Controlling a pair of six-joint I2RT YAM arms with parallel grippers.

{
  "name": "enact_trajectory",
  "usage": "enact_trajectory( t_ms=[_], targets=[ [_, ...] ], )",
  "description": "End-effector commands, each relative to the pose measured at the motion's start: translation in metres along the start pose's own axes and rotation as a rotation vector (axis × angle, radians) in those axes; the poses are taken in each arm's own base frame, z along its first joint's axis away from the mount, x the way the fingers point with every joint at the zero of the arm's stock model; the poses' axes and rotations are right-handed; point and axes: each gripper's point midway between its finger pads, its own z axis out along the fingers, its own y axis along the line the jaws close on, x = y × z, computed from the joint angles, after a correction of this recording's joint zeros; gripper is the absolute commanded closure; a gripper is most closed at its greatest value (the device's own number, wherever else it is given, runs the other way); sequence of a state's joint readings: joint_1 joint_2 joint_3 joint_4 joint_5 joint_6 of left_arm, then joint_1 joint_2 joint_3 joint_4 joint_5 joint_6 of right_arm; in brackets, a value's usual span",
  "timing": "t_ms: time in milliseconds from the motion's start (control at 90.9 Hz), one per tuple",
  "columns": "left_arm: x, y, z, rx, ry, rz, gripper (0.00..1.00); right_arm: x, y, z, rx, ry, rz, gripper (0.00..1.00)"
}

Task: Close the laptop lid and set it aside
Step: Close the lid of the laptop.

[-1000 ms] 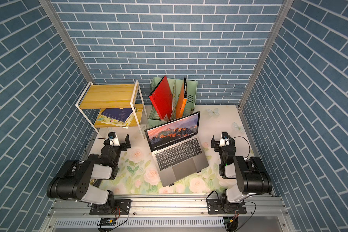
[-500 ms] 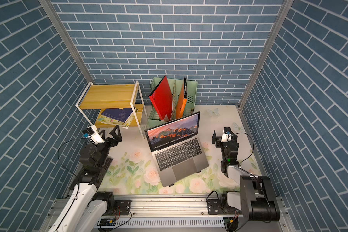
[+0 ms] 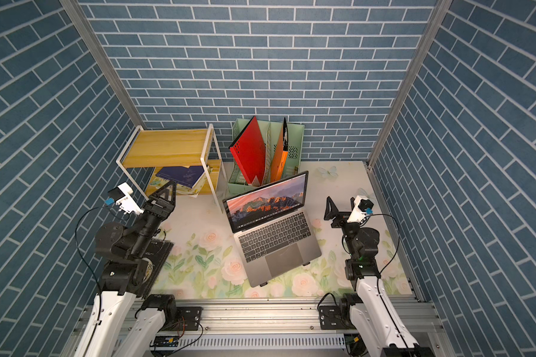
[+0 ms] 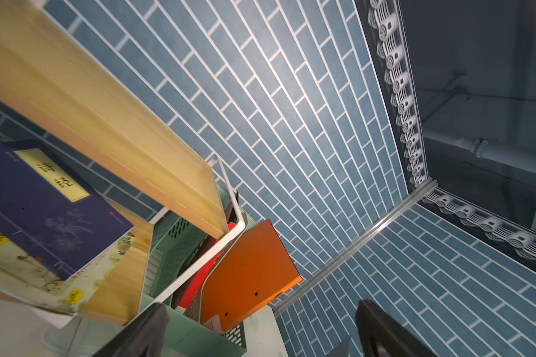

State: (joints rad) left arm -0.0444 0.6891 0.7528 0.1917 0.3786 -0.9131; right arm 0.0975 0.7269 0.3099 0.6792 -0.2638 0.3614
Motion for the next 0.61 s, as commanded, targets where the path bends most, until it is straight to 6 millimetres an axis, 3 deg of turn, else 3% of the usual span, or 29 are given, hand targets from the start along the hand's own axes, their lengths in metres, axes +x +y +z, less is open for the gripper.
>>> enact_trajectory(
  t_ms=[0,110,253,418,594],
  targets=[
    [0.023,-0.035,0.019,0.134,0.192,0.04,0.0,-0.053,0.077,-0.009,-0.343,-0.067,-0.198,0.0],
    [0.031,-0.068,0.033,0.223,0.236,0.11,0.0,-0.065,0.122,-0.01,-0.549,-0.009,-0.468,0.01],
    [0.053,-0.088,0.049,0.293,0.257,0.13,0.0,-0.053,0.167,-0.011,-0.805,0.128,-0.715,0.01],
    [0.059,-0.089,0.079,0.273,0.269,0.13,0.01,-0.058,0.195,0.008,-0.906,0.187,-0.879,0.03],
    [0.062,-0.104,0.091,0.3,0.281,0.13,0.01,-0.038,0.211,0.03,-0.977,0.346,-1.014,0.07]
  ],
)
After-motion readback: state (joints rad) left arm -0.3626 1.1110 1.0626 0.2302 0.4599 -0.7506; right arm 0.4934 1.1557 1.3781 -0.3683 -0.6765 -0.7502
